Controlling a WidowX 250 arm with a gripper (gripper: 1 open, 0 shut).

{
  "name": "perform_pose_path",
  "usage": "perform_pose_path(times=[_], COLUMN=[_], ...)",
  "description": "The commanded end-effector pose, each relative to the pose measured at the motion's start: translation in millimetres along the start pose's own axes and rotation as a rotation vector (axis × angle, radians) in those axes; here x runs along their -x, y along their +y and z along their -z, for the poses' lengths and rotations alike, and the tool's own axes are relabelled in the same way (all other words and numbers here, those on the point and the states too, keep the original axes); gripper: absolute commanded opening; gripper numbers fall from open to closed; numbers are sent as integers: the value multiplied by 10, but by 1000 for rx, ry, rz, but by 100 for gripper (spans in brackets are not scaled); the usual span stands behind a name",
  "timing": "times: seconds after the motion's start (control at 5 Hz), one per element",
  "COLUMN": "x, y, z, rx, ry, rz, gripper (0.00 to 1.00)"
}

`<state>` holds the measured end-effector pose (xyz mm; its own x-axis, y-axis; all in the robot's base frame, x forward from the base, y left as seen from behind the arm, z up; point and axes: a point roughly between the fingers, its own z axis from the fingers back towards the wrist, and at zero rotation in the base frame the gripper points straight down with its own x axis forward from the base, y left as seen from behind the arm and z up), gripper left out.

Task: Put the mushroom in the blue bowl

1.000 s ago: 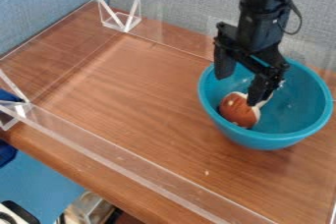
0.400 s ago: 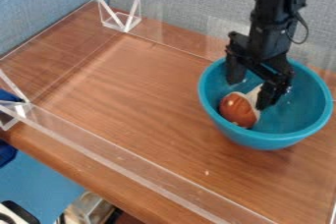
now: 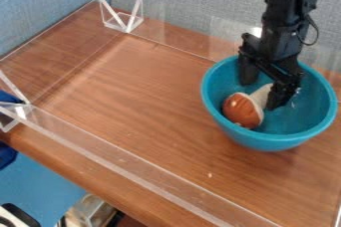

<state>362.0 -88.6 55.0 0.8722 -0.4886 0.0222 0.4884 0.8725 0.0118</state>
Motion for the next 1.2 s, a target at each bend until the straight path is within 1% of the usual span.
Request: perform_pose_path(times=[0.0,0.2,0.4,0.6,0.8,1.0], x=[-168,-223,-249,-279,-290,-318], y=[-44,-86,-106,-125,-126,-136], z=[-192,-130,-89,-112,-80,-131], rx=[-17,-10,-5,-3,-5,-5], ry=[-63,-65,-66,-66,-65,-65], rz=[-39,4,40,35,4,22], gripper=[0,0,0,0,0,0])
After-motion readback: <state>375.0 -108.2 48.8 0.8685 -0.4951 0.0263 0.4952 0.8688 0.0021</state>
